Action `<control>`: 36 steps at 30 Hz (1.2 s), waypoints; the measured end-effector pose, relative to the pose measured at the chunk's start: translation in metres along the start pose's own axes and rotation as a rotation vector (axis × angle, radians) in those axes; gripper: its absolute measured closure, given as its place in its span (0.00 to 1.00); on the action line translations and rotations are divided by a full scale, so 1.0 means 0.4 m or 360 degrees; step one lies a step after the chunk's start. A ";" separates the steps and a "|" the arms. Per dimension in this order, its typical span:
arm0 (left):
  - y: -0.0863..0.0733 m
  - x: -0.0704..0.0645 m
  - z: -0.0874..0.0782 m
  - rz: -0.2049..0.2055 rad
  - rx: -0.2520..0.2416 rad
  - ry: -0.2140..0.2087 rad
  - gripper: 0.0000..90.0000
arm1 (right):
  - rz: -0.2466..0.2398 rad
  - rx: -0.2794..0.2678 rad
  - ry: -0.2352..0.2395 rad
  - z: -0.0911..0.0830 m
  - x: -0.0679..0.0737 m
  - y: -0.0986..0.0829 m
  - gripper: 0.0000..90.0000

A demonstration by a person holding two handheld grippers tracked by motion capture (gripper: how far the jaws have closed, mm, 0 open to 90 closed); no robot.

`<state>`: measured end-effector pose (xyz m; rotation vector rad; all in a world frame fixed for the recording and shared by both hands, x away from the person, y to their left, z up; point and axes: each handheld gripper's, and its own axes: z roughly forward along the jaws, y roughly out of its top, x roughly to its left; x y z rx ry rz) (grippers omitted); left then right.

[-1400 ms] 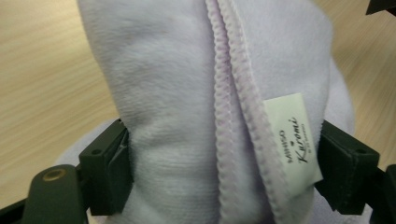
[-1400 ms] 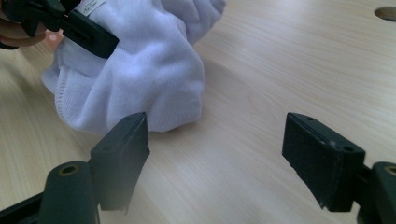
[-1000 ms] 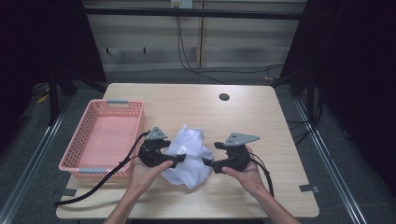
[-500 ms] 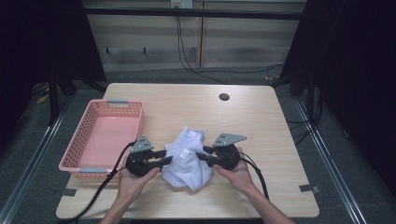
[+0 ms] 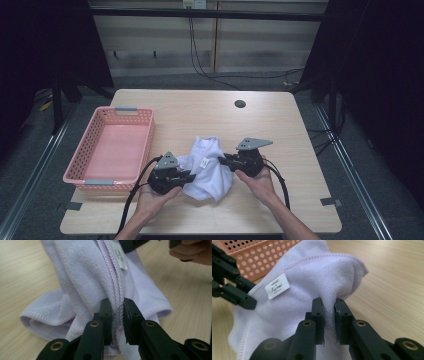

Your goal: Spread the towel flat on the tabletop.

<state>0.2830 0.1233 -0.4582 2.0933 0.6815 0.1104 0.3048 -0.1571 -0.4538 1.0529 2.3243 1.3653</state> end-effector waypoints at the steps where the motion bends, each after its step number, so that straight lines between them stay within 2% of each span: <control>1: 0.001 -0.002 0.002 -0.0002 0.0003 -0.0025 0.87 | -0.0001 0.0005 0.0001 -0.003 -0.004 0.002 0.90; 2: 0.002 -0.004 0.005 -0.0001 -0.0004 -0.0040 0.84 | 0.0003 0.0004 0.0008 -0.003 -0.007 0.003 0.90; 4: 0.004 -0.009 0.007 -0.0009 0.0004 -0.0060 0.74 | 0.0003 0.0003 -0.0024 -0.008 -0.018 0.006 0.92; 6: 0.006 -0.017 0.010 0.0034 0.0014 -0.0065 0.79 | 0.0043 -0.0013 -0.0039 -0.012 -0.036 0.008 0.92; 7: 0.008 -0.019 0.014 0.0046 0.0031 -0.0081 0.86 | 0.0064 -0.0024 -0.0042 -0.016 -0.045 0.009 0.92; 8: 0.010 -0.020 0.019 0.0044 0.0042 -0.0074 0.91 | 0.0083 -0.0035 -0.0025 -0.019 -0.053 0.011 0.92; 10: 0.014 -0.021 0.024 0.0037 0.0046 -0.0081 0.94 | 0.0083 -0.0039 -0.0031 -0.021 -0.058 0.013 0.92; 12: 0.016 -0.023 0.018 0.0019 0.0014 -0.0079 0.95 | 0.0070 -0.0034 -0.0048 -0.026 -0.062 0.013 0.91; 13: 0.016 -0.023 0.013 0.0004 -0.0005 -0.0099 0.95 | 0.0078 -0.0037 -0.0041 -0.028 -0.066 0.013 0.91; 16: 0.017 -0.015 -0.002 -0.0007 -0.0038 -0.0102 0.96 | 0.0100 -0.0059 -0.0038 -0.040 -0.083 0.019 0.91; 18: 0.017 -0.006 -0.006 -0.0061 -0.0068 -0.0124 0.96 | 0.0095 -0.0061 -0.0019 -0.044 -0.092 0.024 0.92; 20: 0.018 -0.008 -0.010 -0.0049 -0.0080 -0.0123 0.96 | 0.0076 -0.0066 -0.0052 -0.049 -0.090 0.028 0.94; 24: 0.018 -0.014 -0.015 -0.0057 -0.0085 -0.0134 0.96 | 0.0083 -0.0094 -0.0029 -0.060 -0.092 0.036 0.93; 30: 0.025 -0.019 -0.032 -0.0056 -0.0118 -0.0135 0.96 | 0.0074 -0.0100 -0.0037 -0.078 -0.106 0.042 0.94; 31: 0.026 -0.021 -0.037 -0.0035 -0.0110 -0.0119 0.96 | 0.0073 -0.0122 -0.0076 -0.085 -0.109 0.042 0.97; 32: 0.026 -0.021 -0.044 -0.0025 -0.0106 -0.0109 0.96 | 0.0097 -0.0149 -0.0158 -0.094 -0.115 0.042 0.97; 33: 0.025 -0.021 -0.048 -0.0025 -0.0104 -0.0120 0.96 | 0.0124 -0.0169 -0.0182 -0.104 -0.129 0.042 0.97; 34: 0.023 -0.023 -0.054 -0.0019 -0.0094 -0.0105 0.96 | 0.0145 -0.0179 -0.0166 -0.111 -0.140 0.042 0.97; 36: 0.018 -0.025 -0.059 -0.0032 -0.0097 -0.0121 0.96 | 0.0159 -0.0200 -0.0241 -0.134 -0.167 0.041 0.97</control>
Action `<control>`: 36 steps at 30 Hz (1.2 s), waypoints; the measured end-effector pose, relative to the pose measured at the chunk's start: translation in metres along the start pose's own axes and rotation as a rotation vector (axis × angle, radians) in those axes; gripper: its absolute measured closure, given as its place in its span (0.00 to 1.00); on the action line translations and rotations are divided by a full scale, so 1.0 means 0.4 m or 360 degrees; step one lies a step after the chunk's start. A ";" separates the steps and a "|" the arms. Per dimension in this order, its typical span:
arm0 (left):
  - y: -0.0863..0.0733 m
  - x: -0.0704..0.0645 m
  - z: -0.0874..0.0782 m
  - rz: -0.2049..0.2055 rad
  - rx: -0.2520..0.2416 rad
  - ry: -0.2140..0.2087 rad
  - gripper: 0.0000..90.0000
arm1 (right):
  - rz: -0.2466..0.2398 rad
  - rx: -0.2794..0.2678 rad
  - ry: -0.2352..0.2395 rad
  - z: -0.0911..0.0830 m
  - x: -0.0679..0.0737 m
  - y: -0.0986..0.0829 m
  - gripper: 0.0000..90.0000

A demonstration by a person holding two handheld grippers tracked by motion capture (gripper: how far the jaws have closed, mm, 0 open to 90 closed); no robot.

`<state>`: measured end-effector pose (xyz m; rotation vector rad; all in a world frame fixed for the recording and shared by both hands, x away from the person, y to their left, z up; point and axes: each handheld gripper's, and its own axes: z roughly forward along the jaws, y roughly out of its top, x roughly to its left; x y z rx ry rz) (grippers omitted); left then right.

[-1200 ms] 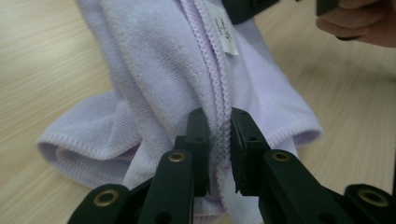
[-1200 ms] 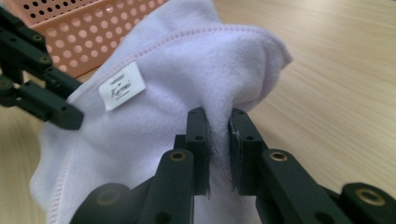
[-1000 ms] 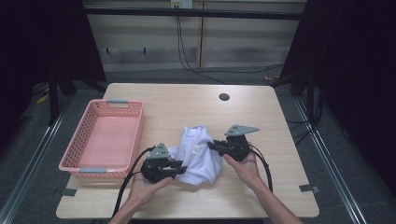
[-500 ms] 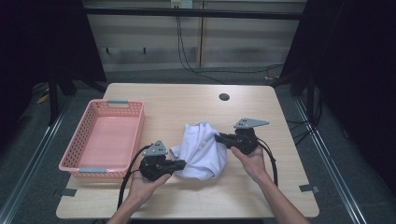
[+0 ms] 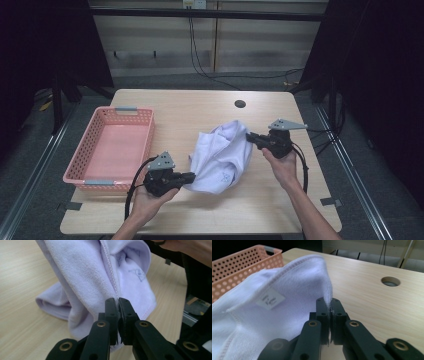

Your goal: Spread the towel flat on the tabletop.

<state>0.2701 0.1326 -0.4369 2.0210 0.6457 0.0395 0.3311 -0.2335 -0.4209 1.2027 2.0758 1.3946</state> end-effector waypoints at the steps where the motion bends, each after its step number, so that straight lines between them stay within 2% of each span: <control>1: 0.000 -0.003 -0.002 0.0004 -0.0002 -0.0008 0.96 | 0.0029 -0.0013 0.0008 -0.007 -0.015 0.004 0.98; 2: 0.001 -0.008 -0.005 0.0015 -0.0007 -0.0014 0.96 | 0.0035 -0.0024 -0.0006 -0.013 -0.024 0.008 0.98; 6: 0.006 -0.036 -0.025 0.0065 -0.0039 -0.0034 0.96 | 0.0050 -0.0071 -0.0159 -0.034 -0.075 0.038 0.98; 9: -0.005 -0.050 -0.031 0.0055 -0.0046 -0.0089 0.95 | 0.0080 -0.0056 -0.0213 -0.032 -0.115 0.040 0.98; 10: -0.013 -0.054 -0.027 0.0052 -0.0036 -0.0108 0.94 | 0.0092 -0.0038 -0.0215 -0.027 -0.121 0.033 0.97; 13: -0.022 -0.053 -0.016 0.0045 -0.0004 -0.0115 0.85 | 0.0111 -0.0010 -0.0170 -0.007 -0.122 -0.001 0.73; 15: -0.019 -0.045 -0.013 0.0021 -0.0004 -0.0095 0.79 | 0.0093 0.0013 -0.0178 -0.006 -0.111 -0.020 0.70; 16: -0.016 -0.040 -0.011 -0.0003 -0.0009 -0.0098 0.75 | 0.0094 0.0008 -0.0149 -0.009 -0.108 -0.027 0.66; 18: -0.008 -0.024 -0.001 -0.0004 -0.0005 -0.0058 0.73 | 0.0087 0.0014 -0.0140 -0.018 -0.100 -0.037 0.64; 21: 0.007 0.008 0.030 -0.0024 -0.0005 -0.0015 0.68 | 0.0062 0.0041 -0.0067 -0.028 -0.075 -0.046 0.62; 23: 0.015 0.034 0.055 -0.0059 -0.0028 0.0019 0.68 | 0.0043 0.0049 0.0011 -0.035 -0.049 -0.054 0.62; 24: 0.018 0.047 0.071 -0.0067 -0.0015 0.0027 0.68 | 0.0036 0.0042 0.0056 -0.038 -0.035 -0.060 0.62; 25: 0.020 0.055 0.084 -0.0049 0.0000 0.0052 0.68 | 0.0028 0.0054 0.0099 -0.038 -0.020 -0.066 0.62; 26: 0.019 0.066 0.104 -0.0047 0.0018 0.0129 0.67 | 0.0019 0.0074 0.0122 -0.038 -0.006 -0.071 0.61; 27: 0.017 0.075 0.115 -0.0074 0.0023 0.0120 0.62 | -0.0019 0.0088 0.0140 -0.038 0.016 -0.077 0.59; 28: 0.012 0.086 0.132 -0.0120 0.0038 0.0080 0.60 | -0.0024 0.0093 0.0171 -0.039 0.028 -0.080 0.59; 29: 0.006 0.088 0.143 -0.0123 0.0061 0.0094 0.58 | -0.0037 0.0116 0.0220 -0.040 0.048 -0.086 0.58; 30: 0.001 0.089 0.152 -0.0096 0.0100 0.0069 0.61 | -0.0066 0.0132 0.0234 -0.042 0.066 -0.091 0.57; 31: -0.008 0.080 0.160 -0.0037 0.0154 0.0055 0.77 | -0.0066 0.0147 0.0273 -0.042 0.083 -0.097 0.55; 32: -0.012 0.073 0.164 -0.0011 0.0186 0.0066 0.90 | -0.0074 0.0173 0.0338 -0.040 0.105 -0.110 0.54; 33: -0.018 0.067 0.168 0.0000 0.0224 0.0033 0.97 | -0.0095 0.0203 0.0352 -0.037 0.119 -0.119 0.53; 34: -0.023 0.060 0.172 0.0015 0.0264 0.0026 1.00 | -0.0129 0.0243 0.0359 -0.030 0.138 -0.133 0.50; 36: -0.033 0.048 0.173 0.0009 0.0273 0.0002 1.00 | -0.0145 0.0298 0.0421 -0.008 0.162 -0.160 0.49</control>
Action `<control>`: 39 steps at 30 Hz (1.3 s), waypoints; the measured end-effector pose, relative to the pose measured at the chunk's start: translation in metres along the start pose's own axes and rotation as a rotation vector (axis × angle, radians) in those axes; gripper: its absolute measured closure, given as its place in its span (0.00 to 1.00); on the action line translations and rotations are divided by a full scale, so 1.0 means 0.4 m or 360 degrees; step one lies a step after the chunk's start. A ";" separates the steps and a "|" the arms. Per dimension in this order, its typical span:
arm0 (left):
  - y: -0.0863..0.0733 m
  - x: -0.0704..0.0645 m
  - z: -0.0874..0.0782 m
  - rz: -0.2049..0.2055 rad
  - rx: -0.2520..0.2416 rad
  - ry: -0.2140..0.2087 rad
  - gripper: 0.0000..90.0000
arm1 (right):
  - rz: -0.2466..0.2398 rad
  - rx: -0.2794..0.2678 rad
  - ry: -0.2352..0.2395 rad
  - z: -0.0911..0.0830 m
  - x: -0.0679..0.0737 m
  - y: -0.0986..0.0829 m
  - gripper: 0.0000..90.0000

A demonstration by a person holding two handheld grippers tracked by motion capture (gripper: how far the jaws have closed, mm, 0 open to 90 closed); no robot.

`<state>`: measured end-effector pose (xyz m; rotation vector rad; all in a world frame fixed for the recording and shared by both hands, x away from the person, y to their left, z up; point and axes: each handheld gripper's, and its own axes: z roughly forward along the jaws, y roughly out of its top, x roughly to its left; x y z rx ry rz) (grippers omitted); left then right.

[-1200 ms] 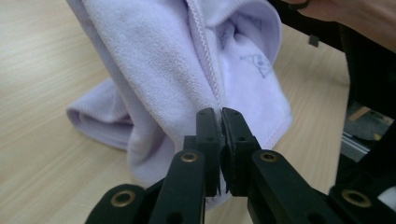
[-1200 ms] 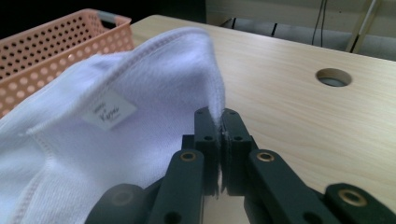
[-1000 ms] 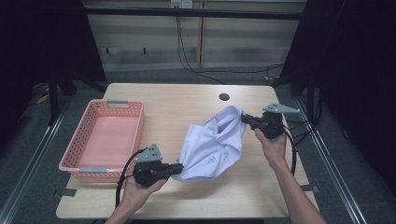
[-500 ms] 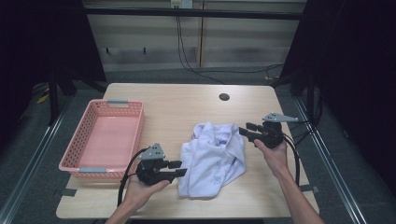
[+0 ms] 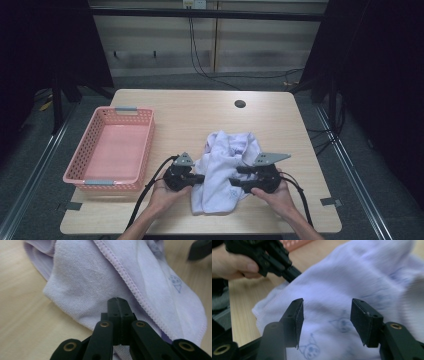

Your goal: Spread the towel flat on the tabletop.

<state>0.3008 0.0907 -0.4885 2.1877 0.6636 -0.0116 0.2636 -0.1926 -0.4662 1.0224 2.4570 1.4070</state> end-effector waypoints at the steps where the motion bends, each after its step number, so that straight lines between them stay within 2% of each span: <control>1: -0.003 -0.003 -0.003 0.0002 0.0007 -0.0015 1.00 | -0.0023 0.0039 -0.0002 0.020 0.007 -0.007 0.47; 3: -0.010 -0.013 -0.008 0.0011 0.0021 -0.0032 1.00 | -0.0064 0.0122 -0.0025 0.059 0.016 -0.015 0.44; 5: -0.023 -0.023 -0.011 0.0007 0.0026 -0.0047 0.99 | -0.0074 0.0165 -0.0027 0.089 0.016 -0.018 0.45; 7: -0.032 -0.035 -0.013 0.0026 0.0032 -0.0074 0.99 | -0.0100 0.0201 -0.0055 0.106 0.015 -0.017 0.61; 8: -0.035 -0.042 -0.012 0.0027 0.0021 -0.0086 0.99 | -0.0111 0.0206 -0.0094 0.106 0.012 -0.015 0.72; 9: -0.038 -0.050 -0.012 0.0042 0.0030 -0.0105 0.99 | -0.0100 0.0202 -0.0095 0.104 0.005 -0.012 0.85; 10: -0.041 -0.060 -0.008 0.0042 0.0046 -0.0138 0.99 | -0.0091 0.0185 -0.0098 0.097 -0.003 -0.008 0.89; 11: -0.044 -0.073 -0.002 0.0065 0.0065 -0.0137 0.99 | -0.0066 0.0163 -0.0103 0.086 -0.013 -0.005 0.91; 12: -0.045 -0.086 0.003 0.0089 0.0070 -0.0140 0.99 | -0.0042 0.0131 -0.0117 0.071 -0.027 -0.001 0.91; 13: -0.042 -0.097 0.008 0.0085 0.0085 -0.0213 0.97 | -0.0013 0.0094 -0.0159 0.052 -0.043 0.003 0.92; 14: -0.040 -0.105 0.011 0.0097 0.0090 -0.0223 0.96 | 0.0027 0.0057 -0.0199 0.026 -0.071 0.006 0.92; 15: -0.037 -0.116 0.014 0.0126 0.0107 -0.0205 0.94 | 0.0057 0.0029 -0.0212 0.010 -0.088 0.006 0.92; 17: -0.030 -0.123 0.014 0.0123 0.0094 -0.0227 0.92 | 0.0112 -0.0013 -0.0226 -0.028 -0.128 -0.001 0.91; 18: -0.023 -0.121 0.012 0.0111 0.0067 -0.0225 0.91 | 0.0124 -0.0031 -0.0241 -0.040 -0.138 -0.005 0.90; 19: -0.018 -0.117 0.010 0.0103 0.0042 -0.0219 0.89 | 0.0151 -0.0042 -0.0302 -0.057 -0.151 -0.013 0.89; 20: -0.011 -0.109 0.005 0.0088 0.0020 -0.0222 0.86 | 0.0167 -0.0044 -0.0325 -0.068 -0.160 -0.019 0.87; 22: 0.001 -0.089 -0.009 0.0052 -0.0057 -0.0192 0.85 | 0.0200 -0.0048 -0.0337 -0.085 -0.174 -0.029 0.77; 23: 0.007 -0.077 -0.017 0.0024 -0.0092 -0.0166 0.83 | 0.0217 -0.0058 -0.0323 -0.094 -0.177 -0.033 0.76; 25: 0.021 -0.055 -0.027 0.0000 -0.0145 -0.0121 0.80 | 0.0211 -0.0075 -0.0331 -0.108 -0.173 -0.039 0.68; 26: 0.026 -0.045 -0.031 0.0000 -0.0174 -0.0072 0.80 | 0.0213 -0.0079 -0.0332 -0.113 -0.167 -0.041 0.66; 27: 0.028 -0.032 -0.034 -0.0036 -0.0213 -0.0049 0.80 | 0.0208 -0.0092 -0.0322 -0.120 -0.157 -0.042 0.64; 29: 0.024 -0.009 -0.031 -0.0084 -0.0228 -0.0014 0.80 | 0.0196 -0.0112 -0.0287 -0.130 -0.130 -0.044 0.60; 30: 0.021 -0.001 -0.025 -0.0095 -0.0212 -0.0017 0.79 | 0.0173 -0.0121 -0.0271 -0.135 -0.115 -0.046 0.60; 32: 0.015 0.003 -0.007 -0.0063 -0.0163 -0.0002 0.79 | 0.0145 -0.0114 -0.0212 -0.143 -0.086 -0.053 0.62; 34: 0.010 0.001 0.011 -0.0052 -0.0114 -0.0015 0.83 | 0.0111 -0.0090 -0.0157 -0.145 -0.058 -0.068 0.65; 36: 0.004 -0.006 0.027 -0.0032 -0.0048 -0.0012 0.88 | 0.0100 -0.0037 -0.0107 -0.137 -0.044 -0.090 0.65; 37: 0.001 -0.009 0.031 -0.0005 -0.0036 0.0005 0.89 | 0.0099 -0.0004 -0.0077 -0.129 -0.040 -0.101 0.65; 39: 0.001 -0.009 0.030 -0.0016 -0.0032 0.0011 0.90 | 0.0075 0.0071 -0.0068 -0.111 -0.036 -0.114 0.60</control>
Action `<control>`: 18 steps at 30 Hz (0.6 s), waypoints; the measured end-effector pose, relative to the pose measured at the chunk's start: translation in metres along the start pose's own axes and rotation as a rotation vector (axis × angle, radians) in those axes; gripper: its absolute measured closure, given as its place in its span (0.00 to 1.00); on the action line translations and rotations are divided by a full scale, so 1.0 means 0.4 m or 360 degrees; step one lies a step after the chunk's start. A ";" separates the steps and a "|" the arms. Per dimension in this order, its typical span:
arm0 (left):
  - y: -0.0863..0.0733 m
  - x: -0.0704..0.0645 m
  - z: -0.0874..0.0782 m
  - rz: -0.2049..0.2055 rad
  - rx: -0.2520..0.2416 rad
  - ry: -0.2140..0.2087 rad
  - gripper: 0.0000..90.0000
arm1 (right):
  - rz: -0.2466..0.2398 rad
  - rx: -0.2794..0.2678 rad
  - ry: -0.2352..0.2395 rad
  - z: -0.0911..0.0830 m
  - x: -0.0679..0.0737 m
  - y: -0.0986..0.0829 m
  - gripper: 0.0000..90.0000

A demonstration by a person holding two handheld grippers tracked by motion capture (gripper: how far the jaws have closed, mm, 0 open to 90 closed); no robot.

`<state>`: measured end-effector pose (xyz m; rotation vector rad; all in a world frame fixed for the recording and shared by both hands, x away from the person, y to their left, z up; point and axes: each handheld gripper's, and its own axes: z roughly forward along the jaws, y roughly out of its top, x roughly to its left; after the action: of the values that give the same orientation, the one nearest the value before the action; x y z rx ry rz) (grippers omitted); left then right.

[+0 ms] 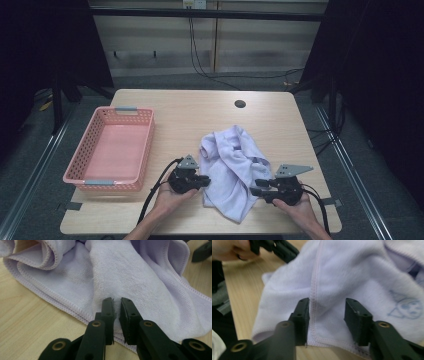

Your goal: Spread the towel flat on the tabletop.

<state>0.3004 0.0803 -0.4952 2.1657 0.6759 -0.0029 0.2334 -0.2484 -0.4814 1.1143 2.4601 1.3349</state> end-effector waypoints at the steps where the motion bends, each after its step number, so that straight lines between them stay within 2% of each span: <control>1: -0.002 -0.002 0.000 0.0033 0.0010 0.0006 0.91 | -0.0011 0.0021 -0.0003 0.009 0.000 -0.004 0.57; 5: -0.018 -0.016 -0.004 0.0042 0.0033 0.0026 0.93 | -0.0085 0.0115 0.0014 0.048 0.005 -0.013 0.48; 6: -0.022 -0.018 -0.007 0.0053 0.0035 0.0029 0.93 | -0.0111 0.0153 -0.0013 0.060 0.013 -0.014 0.47; 7: -0.026 -0.021 -0.009 0.0037 0.0032 0.0011 0.93 | -0.0129 0.0167 -0.0031 0.066 0.016 -0.014 0.47; 8: -0.029 -0.024 -0.012 0.0022 0.0034 0.0002 0.93 | -0.0140 0.0165 -0.0047 0.071 0.021 -0.012 0.49; 9: -0.033 -0.028 -0.014 0.0026 0.0030 0.0006 0.94 | -0.0146 0.0165 -0.0071 0.074 0.022 -0.010 0.58; 10: -0.038 -0.035 -0.017 0.0022 0.0026 0.0003 0.94 | -0.0149 0.0171 -0.0109 0.074 0.022 -0.007 0.67; 11: -0.041 -0.039 -0.017 0.0017 0.0018 -0.0001 0.94 | -0.0132 0.0166 -0.0119 0.071 0.017 -0.005 0.82; 12: -0.044 -0.044 -0.018 0.0001 0.0024 -0.0022 0.94 | -0.0112 0.0152 -0.0109 0.068 0.012 -0.004 0.86; 14: -0.050 -0.061 -0.023 0.0020 0.0044 -0.0043 0.94 | -0.0057 0.0098 -0.0077 0.051 -0.002 0.000 0.92; 16: -0.056 -0.078 -0.032 0.0038 0.0080 -0.0071 0.94 | -0.0001 0.0018 -0.0062 0.025 -0.016 0.007 0.92; 18: -0.064 -0.091 -0.042 0.0066 0.0093 -0.0070 0.94 | 0.0037 -0.0058 -0.0075 -0.004 -0.028 0.014 0.93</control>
<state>0.2536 0.0884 -0.4949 2.2290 0.6123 -0.0489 0.2438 -0.2549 -0.4786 1.1562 2.3873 1.3384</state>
